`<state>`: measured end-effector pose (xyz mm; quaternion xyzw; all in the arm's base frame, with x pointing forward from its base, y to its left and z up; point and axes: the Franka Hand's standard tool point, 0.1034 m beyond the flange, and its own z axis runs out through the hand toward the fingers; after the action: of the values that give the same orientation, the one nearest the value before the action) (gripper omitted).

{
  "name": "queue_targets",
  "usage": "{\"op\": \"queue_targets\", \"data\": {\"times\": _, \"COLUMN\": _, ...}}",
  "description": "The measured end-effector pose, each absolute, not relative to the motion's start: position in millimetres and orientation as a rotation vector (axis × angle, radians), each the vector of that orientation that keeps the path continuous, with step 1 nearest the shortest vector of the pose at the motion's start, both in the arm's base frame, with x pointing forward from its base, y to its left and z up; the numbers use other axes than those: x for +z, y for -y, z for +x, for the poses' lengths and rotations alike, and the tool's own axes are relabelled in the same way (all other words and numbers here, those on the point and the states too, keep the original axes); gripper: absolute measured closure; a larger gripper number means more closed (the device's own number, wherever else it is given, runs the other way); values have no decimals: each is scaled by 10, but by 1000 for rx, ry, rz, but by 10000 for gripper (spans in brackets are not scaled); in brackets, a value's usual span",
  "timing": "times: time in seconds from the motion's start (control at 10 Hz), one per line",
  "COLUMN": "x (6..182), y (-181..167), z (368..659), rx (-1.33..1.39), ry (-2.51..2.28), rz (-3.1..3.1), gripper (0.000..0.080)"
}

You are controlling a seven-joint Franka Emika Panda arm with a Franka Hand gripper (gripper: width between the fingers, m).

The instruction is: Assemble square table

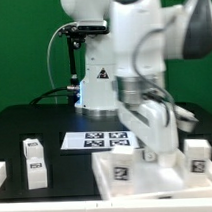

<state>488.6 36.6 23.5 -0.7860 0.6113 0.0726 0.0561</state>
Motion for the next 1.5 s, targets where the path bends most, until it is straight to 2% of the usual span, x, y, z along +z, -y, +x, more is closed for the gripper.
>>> {"op": "queue_targets", "data": {"times": 0.2, "x": 166, "y": -179, "z": 4814, "rx": 300, "ry": -1832, "rz": -2365, "gripper": 733}}
{"op": "queue_targets", "data": {"times": 0.6, "x": 139, "y": -213, "z": 4786, "rx": 293, "ry": -1743, "rz": -2464, "gripper": 736}}
{"op": "queue_targets", "data": {"times": 0.7, "x": 119, "y": -200, "z": 4732, "rx": 291, "ry": -1554, "rz": -2591, "gripper": 736}}
{"op": "queue_targets", "data": {"times": 0.9, "x": 133, "y": 41, "z": 4727, "rx": 251, "ry": -1196, "rz": -2770, "gripper": 735}}
{"op": "queue_targets", "data": {"times": 1.4, "x": 133, "y": 218, "z": 4770, "rx": 193, "ry": -836, "rz": -2905, "gripper": 735}}
{"op": "queue_targets", "data": {"times": 1.5, "x": 174, "y": 296, "z": 4923, "rx": 151, "ry": -561, "rz": -2977, "gripper": 735}}
